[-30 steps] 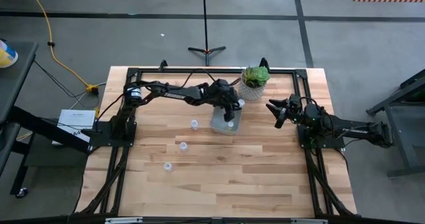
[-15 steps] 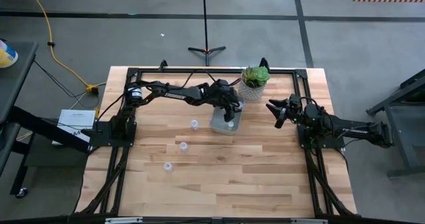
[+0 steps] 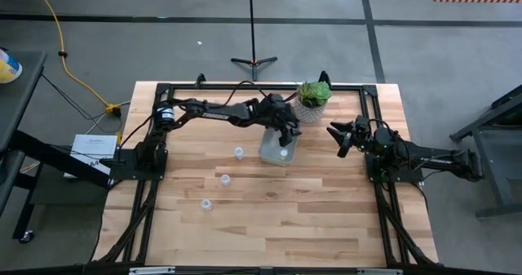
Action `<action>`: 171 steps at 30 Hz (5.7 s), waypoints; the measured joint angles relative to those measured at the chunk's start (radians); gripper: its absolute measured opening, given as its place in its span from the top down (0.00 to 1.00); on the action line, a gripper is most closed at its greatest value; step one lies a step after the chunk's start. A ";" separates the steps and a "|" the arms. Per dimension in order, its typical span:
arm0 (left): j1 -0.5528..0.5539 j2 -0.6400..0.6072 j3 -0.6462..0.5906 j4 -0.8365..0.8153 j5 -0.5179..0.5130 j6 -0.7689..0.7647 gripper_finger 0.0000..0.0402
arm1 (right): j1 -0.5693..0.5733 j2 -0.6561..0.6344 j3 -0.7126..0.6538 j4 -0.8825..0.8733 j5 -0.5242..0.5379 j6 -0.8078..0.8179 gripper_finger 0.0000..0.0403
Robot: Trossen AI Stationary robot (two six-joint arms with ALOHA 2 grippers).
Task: Pick and place pill bottles into a basket
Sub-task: Put the transparent pill bottle into the white bin
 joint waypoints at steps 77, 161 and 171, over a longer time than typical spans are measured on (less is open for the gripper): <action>0.052 -0.009 0.391 -1.328 -0.224 -0.442 0.25 | 0.000 0.000 0.000 -0.001 -0.003 0.015 0.63; 0.097 0.027 0.101 -0.926 -0.052 -0.525 0.29 | 0.000 0.051 0.133 0.055 -0.040 -0.088 0.63; 0.098 0.027 0.101 -0.926 -0.068 -0.508 0.58 | 0.000 0.051 0.135 0.053 -0.037 -0.084 0.63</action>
